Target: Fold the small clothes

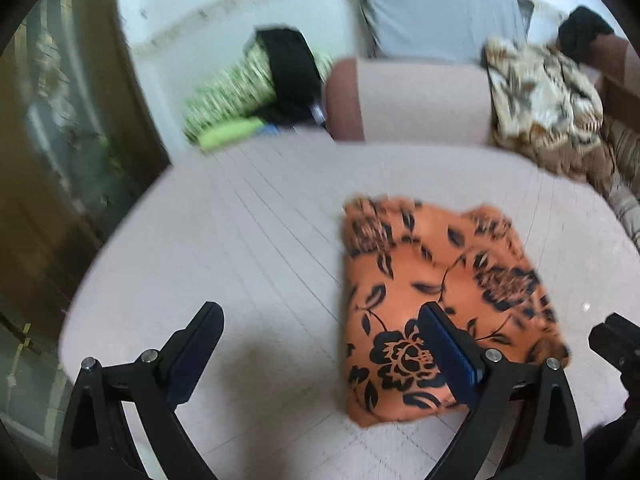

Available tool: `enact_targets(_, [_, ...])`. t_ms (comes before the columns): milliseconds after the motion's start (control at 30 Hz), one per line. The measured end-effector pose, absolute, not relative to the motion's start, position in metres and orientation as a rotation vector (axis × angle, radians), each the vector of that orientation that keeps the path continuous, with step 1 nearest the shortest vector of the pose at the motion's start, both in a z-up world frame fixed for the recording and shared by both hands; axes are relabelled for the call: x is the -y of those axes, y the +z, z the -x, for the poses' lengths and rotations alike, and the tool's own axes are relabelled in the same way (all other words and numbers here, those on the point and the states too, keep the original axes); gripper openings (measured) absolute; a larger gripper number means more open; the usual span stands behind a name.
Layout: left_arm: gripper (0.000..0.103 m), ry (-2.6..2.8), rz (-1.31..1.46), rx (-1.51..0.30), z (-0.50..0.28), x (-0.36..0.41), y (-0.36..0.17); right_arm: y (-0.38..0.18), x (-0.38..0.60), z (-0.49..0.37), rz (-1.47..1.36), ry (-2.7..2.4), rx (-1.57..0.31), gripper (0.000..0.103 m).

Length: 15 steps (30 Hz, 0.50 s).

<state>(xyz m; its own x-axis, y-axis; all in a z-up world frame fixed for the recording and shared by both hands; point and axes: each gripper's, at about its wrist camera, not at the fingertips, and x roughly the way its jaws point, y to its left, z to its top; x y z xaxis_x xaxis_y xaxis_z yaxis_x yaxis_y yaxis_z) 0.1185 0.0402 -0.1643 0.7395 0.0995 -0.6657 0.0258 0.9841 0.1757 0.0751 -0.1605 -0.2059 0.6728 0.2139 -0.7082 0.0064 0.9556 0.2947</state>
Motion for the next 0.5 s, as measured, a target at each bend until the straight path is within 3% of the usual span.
enact_targets(100, [0.099, 0.058, -0.181, -0.649, -0.086, -0.038, -0.124, -0.178, 0.166, -0.040, -0.234, 0.064, -0.759, 0.041])
enact_targets(133, [0.099, 0.059, -0.179, -0.632, -0.078, -0.037, -0.114, -0.164, 0.176, -0.029, -0.233, 0.053, -0.732, 0.064])
enact_targets(200, [0.100, 0.058, -0.174, -0.594, -0.063, -0.035, -0.098, -0.145, 0.177, -0.014, -0.228, 0.041, -0.666, 0.080])
enact_targets(500, [0.103, 0.057, -0.149, -0.439, 0.002, -0.039, -0.028, -0.093, 0.172, 0.030, -0.186, -0.036, -0.559, 0.080])
